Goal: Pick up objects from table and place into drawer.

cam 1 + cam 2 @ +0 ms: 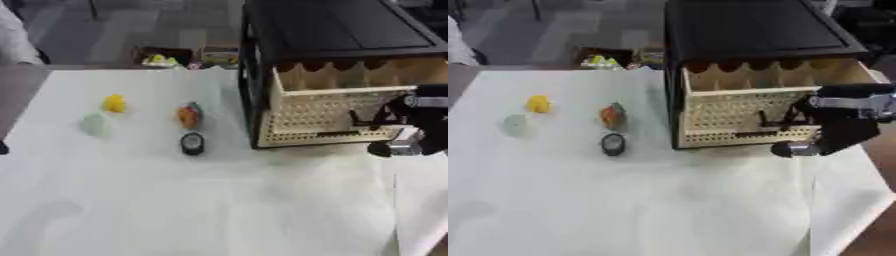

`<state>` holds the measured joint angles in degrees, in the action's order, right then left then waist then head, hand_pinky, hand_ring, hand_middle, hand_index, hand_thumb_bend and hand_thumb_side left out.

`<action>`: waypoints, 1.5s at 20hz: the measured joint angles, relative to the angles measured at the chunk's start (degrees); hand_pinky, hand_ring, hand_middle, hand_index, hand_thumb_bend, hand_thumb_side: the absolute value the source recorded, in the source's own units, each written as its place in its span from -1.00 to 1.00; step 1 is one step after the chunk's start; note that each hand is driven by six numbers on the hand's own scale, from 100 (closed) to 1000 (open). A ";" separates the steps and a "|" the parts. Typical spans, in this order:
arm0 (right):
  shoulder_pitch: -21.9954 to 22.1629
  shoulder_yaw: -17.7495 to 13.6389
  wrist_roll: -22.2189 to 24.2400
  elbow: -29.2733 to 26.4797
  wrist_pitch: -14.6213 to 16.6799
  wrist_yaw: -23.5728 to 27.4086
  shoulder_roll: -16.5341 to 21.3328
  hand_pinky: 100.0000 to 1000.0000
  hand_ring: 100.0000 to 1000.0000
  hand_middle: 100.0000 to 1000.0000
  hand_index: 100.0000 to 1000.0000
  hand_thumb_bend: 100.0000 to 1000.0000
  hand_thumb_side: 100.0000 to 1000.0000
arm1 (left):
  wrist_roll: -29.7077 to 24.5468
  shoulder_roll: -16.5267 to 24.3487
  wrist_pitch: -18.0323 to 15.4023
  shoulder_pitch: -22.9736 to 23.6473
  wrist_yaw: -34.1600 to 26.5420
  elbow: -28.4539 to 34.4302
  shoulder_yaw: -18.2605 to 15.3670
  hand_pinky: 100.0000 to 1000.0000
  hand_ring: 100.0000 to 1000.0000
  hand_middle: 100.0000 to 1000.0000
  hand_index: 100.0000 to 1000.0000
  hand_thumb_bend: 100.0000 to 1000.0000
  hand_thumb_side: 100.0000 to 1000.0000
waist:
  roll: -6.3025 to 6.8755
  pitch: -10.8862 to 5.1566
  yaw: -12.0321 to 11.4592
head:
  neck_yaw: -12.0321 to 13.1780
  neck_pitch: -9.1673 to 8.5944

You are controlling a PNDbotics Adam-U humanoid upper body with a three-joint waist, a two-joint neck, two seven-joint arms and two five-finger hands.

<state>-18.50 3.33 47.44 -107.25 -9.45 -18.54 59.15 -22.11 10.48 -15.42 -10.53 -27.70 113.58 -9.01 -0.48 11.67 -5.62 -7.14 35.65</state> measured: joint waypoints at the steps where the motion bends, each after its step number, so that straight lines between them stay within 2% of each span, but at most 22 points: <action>1: 0.20 -0.16 -0.05 -0.01 -0.04 0.00 0.00 -1.00 -1.00 -1.00 0.48 -0.24 0.45 | 0.00 0.00 0.00 0.00 0.00 0.00 0.00 -0.17 0.07 0.03 0.39 -1.00 0.92 | 0.00 0.00 0.03 | 0.01 0.00; 17: 2.44 -2.33 -1.53 -0.09 -0.25 -0.02 -0.76 -1.00 -1.00 -1.00 0.45 -0.24 0.46 | -0.01 0.00 -0.17 0.36 0.07 0.00 -0.03 -0.17 0.07 0.03 0.40 -1.00 0.92 | 0.01 -0.02 0.57 | 0.52 0.00; 30: 3.78 -3.35 -2.86 -2.45 -0.17 -0.02 -1.02 -1.00 -1.00 -1.00 0.43 -0.24 0.46 | 0.20 0.01 0.04 0.36 0.08 0.00 -0.07 -0.17 0.08 0.03 0.40 -1.00 0.92 | -0.08 -0.06 0.76 | 0.56 -0.01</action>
<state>-14.72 -0.02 44.57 -109.70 -9.62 -18.55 58.13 -21.91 10.49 -15.38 -10.17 -27.62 113.58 -9.08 -0.55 11.61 -4.86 -6.58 35.65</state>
